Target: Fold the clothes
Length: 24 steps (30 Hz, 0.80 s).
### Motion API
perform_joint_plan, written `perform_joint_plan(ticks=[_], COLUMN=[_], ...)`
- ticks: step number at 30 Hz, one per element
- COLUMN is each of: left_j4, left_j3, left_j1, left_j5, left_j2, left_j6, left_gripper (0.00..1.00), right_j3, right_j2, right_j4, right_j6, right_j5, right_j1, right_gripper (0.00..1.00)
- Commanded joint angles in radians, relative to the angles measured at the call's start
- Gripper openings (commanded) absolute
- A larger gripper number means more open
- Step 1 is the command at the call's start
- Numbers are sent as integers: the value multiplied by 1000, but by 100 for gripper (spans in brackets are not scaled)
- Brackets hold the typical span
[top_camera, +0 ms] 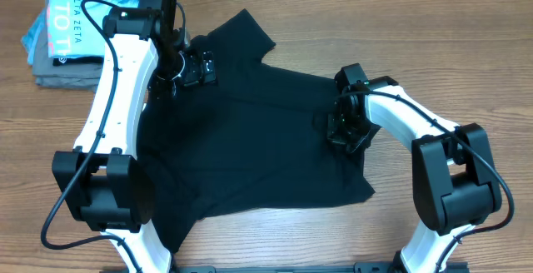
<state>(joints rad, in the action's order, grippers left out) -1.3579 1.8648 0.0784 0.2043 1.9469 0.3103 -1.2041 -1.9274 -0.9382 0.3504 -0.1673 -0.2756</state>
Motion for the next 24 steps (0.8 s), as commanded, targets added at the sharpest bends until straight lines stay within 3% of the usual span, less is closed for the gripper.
perform_joint_plan(ticks=[1, 13, 21, 24], left_j4=[0, 2, 11, 11], left_j3=[-6, -6, -6, -6], left_j1=[1, 1, 1, 1], left_j5=[-6, -32, -32, -32], left_j2=[11, 11, 11, 11], left_j6=[-27, -26, -26, -26], left_gripper=[100, 100, 100, 100], right_j3=[-10, -108, -108, -108], right_j2=[-20, 98, 110, 110], right_j4=[-11, -328, -441, -441], right_j6=[25, 99, 99, 99], right_j5=[23, 129, 129, 129], right_j1=[-2, -2, -2, -2], right_gripper=[4, 6, 6, 13])
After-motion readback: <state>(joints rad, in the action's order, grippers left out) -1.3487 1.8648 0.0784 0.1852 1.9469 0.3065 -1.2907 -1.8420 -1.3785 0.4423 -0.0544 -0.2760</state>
